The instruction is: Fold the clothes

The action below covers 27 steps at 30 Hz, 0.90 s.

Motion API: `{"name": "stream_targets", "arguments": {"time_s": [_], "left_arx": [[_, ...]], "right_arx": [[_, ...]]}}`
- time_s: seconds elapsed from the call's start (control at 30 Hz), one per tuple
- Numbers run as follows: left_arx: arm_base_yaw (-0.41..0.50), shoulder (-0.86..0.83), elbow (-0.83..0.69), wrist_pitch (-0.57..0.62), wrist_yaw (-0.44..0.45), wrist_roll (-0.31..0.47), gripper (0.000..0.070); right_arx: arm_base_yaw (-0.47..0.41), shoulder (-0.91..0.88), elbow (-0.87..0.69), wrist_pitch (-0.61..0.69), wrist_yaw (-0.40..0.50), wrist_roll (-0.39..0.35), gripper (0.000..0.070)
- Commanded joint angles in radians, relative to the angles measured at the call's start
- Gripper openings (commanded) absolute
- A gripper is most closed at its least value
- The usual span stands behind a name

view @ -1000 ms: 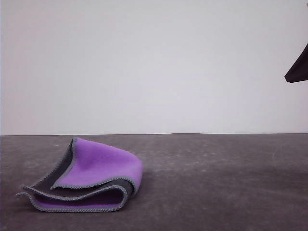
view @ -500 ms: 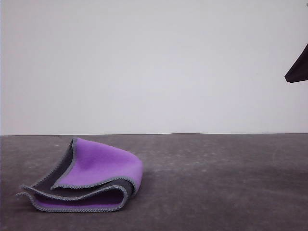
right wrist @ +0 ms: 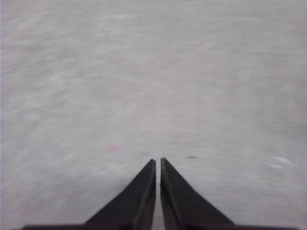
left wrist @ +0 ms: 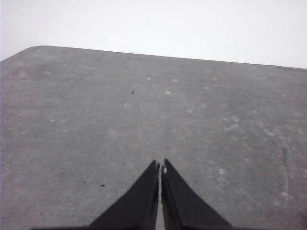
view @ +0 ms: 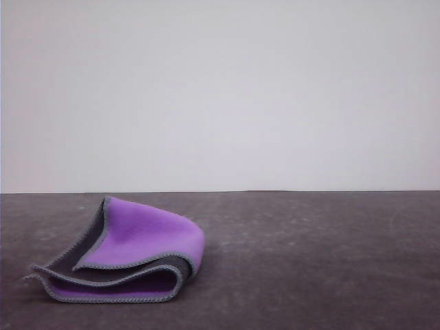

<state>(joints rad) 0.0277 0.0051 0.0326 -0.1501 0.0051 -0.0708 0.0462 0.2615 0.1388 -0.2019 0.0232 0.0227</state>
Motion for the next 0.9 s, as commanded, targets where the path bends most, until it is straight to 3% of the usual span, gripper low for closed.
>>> {"name": "stream_targets", "arguments": {"time_s": [0.0,0.33,0.87], "left_arx": [[-0.002,-0.001,-0.020,0.010,0.002,0.006,0.0000],[-0.002,-0.001,-0.020,0.010,0.001,0.006,0.0000],[-0.002,-0.001,-0.020,0.010,0.002,0.006,0.0000]], "right_arx": [[-0.018,-0.051,-0.024,0.029,0.020,-0.009,0.0014],[-0.043,-0.261,-0.127,0.025,0.001,0.000,0.0014],[-0.043,-0.258,-0.127,0.044,0.003,0.000,0.0015]]}}
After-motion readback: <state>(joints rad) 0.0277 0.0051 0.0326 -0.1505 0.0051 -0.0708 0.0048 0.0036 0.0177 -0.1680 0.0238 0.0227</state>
